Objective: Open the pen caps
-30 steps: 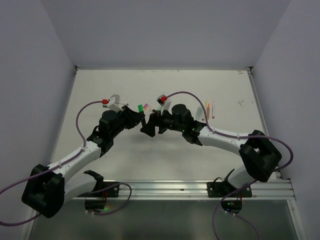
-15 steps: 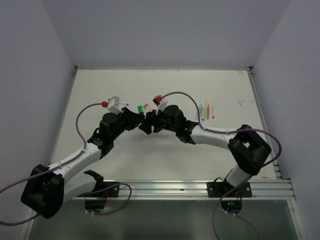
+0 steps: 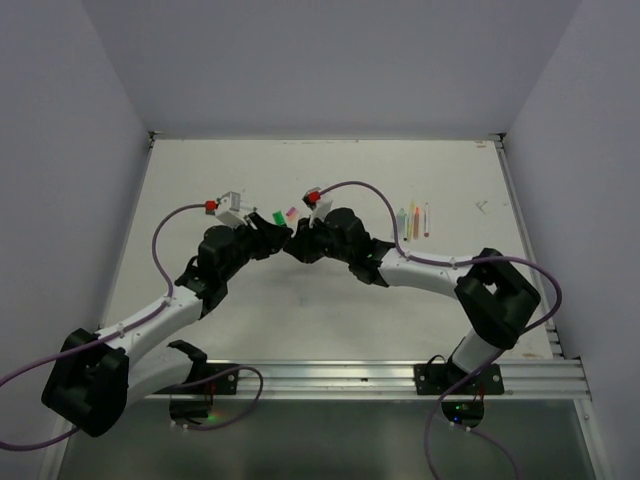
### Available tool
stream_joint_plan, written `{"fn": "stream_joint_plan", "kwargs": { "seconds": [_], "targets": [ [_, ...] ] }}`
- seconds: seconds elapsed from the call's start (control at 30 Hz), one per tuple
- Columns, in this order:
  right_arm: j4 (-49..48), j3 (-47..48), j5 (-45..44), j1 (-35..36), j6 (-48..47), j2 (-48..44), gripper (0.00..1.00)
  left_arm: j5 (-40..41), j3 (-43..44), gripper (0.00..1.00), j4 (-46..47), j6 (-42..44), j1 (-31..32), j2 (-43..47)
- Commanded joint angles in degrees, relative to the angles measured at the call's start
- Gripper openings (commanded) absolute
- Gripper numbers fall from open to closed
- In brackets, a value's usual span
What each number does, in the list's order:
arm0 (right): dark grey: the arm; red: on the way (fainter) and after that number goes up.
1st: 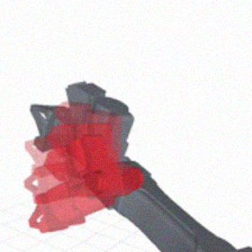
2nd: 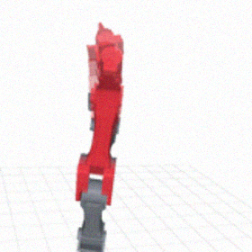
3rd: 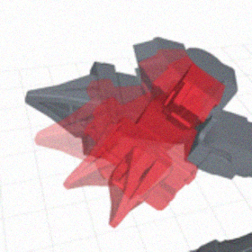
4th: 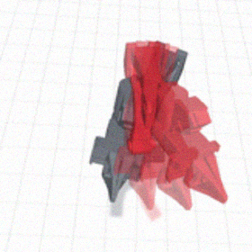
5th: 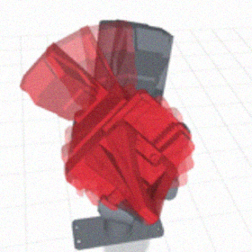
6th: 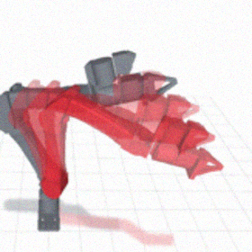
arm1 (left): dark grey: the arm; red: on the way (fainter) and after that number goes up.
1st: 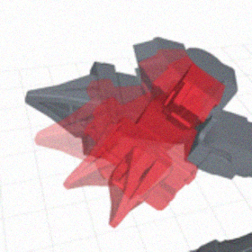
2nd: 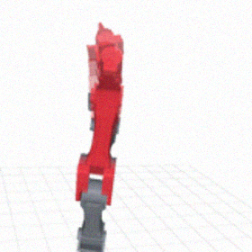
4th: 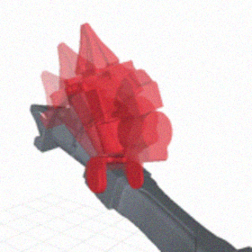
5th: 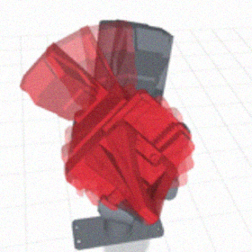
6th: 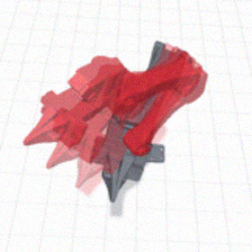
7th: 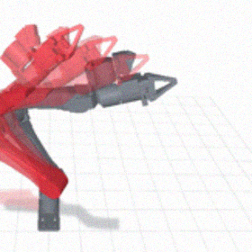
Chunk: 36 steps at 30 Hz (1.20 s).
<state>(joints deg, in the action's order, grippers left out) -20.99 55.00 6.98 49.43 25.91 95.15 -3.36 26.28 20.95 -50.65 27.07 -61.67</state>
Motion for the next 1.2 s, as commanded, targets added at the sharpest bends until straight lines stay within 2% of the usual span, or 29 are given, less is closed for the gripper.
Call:
{"fn": "stream_joint_plan", "kwargs": {
  "seconds": [0.0, 0.1, 0.13, 0.2, 0.27, 0.33, 0.5, 0.57, 0.67, 0.87, 0.97, 1.0, 1.07, 1.17],
  "targets": [
    [2.53, 0.64, -1.53, -0.21, -2.18, -3.56, 0.0, -3.93, -0.71, 0.59, 7.61, 4.42, 0.09, 0.67],
    [4.03, -0.68, -0.66, -0.47, -2.71, -5.94, 0.0, -9.81, -1.58, 0.69, 12.17, 4.6, -2.98, 0.32],
    [4.55, -1.12, 0.91, -0.74, -2.88, -6.29, 0.0, -15.57, -2.54, 0.72, 14.19, 3.99, -4.47, -0.11],
    [4.91, -1.56, 2.59, -1.0, -3.41, -7.35, 0.0, -21.4, -3.25, 0.78, 19.9, 1.09, -10.18, -1.69],
    [4.39, -2.0, 5.56, -1.09, -3.5, -8.57, 0.0, -28.18, -2.99, 0.81, 23.68, 0.47, -13.6, -2.75],
    [3.25, -2.35, 8.3, -1.0, -3.59, -9.19, 0.0, -32.65, -2.03, 0.82, 25.62, 0.64, -14.24, -4.07],
    [0.61, -2.27, 17.34, -1.09, -3.5, -10.42, 0.0, -41.88, -2.37, 0.82, 38.35, -3.04, -14.33, -7.49],
    [-1.06, -2.36, 19.37, -1.09, -3.24, -10.6, 0.0, -43.75, -2.81, 0.79, 45.01, -6.29, -14.24, -8.55],
    [-2.2, -2.36, 22.45, -1.18, -3.06, -10.43, 0.0, -45.07, -3.61, 0.76, 50.31, -9.19, -14.24, -9.87],
    [-3.96, -2.88, 25.09, -1.44, -2.45, -10.34, 0.0, -47.09, -4.05, 0.56, 55.07, -11.22, -14.32, -10.4],
    [-5.02, -3.5, 26.15, -1.97, -2.01, -10.43, 0.0, -47.36, -4.4, 0.49, 56.39, -11.75, -14.24, -10.14],
    [-5.11, -3.67, 26.41, -2.14, -2.01, -10.69, 0.0, -47.36, -4.49, 0.42, 56.31, -11.84, -14.24, -9.88],
    [-4.93, -3.76, 27.29, -2.67, -2.01, -10.78, 0.0, -47.36, -4.57, 0.38, 56.39, -11.84, -14.32, -9.61],
    [-4.85, -4.11, 27.56, -3.02, -2.27, -11.3, 0.0, -46.92, -4.58, 0.39, 56.04, -11.66, -14.33, -9.17]
  ]
}}
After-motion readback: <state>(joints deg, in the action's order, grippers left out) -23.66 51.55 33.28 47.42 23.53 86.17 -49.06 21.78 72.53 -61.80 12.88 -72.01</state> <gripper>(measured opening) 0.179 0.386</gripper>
